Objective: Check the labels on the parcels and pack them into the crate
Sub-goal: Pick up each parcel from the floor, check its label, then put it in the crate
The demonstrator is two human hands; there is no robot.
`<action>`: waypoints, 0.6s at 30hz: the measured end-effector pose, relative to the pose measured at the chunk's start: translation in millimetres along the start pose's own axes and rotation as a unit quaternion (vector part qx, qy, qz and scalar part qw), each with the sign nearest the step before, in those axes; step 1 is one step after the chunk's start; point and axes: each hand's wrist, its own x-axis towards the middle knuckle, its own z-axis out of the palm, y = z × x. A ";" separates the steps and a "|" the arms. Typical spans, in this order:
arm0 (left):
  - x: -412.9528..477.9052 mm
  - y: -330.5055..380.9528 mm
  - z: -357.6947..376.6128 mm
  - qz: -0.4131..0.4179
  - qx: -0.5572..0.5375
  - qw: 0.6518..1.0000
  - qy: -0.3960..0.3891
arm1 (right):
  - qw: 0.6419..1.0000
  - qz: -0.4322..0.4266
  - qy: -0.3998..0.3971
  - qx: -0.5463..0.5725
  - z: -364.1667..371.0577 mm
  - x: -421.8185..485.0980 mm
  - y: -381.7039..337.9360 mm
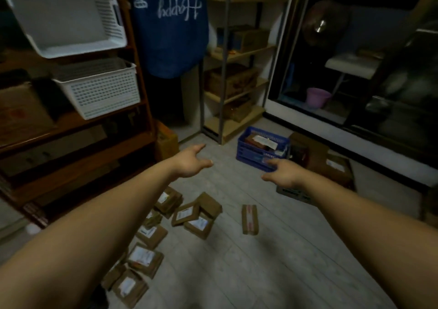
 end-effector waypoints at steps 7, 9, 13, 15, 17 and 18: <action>137.6 15.3 50.3 -0.013 0.027 0.998 -0.050 | 0.998 0.042 -0.040 0.015 -8.8 103.4 49.5; 177.0 21.2 60.0 -0.015 0.028 0.997 -0.067 | 0.998 0.049 -0.048 0.013 -17.1 130.5 62.0; 239.8 30.8 76.2 -0.022 0.017 0.994 -0.109 | 0.995 0.062 -0.067 0.031 -39.2 180.1 89.0; 262.6 30.6 85.2 -0.030 0.015 0.991 -0.126 | 0.994 0.064 -0.074 0.051 -47.9 203.1 102.4; 281.0 27.5 94.6 -0.047 0.011 0.989 -0.138 | 0.994 0.063 -0.079 0.048 -50.5 228.3 117.7; 289.2 24.8 99.8 -0.058 0.008 0.988 -0.141 | 0.994 0.058 -0.082 0.036 -50.2 241.7 125.4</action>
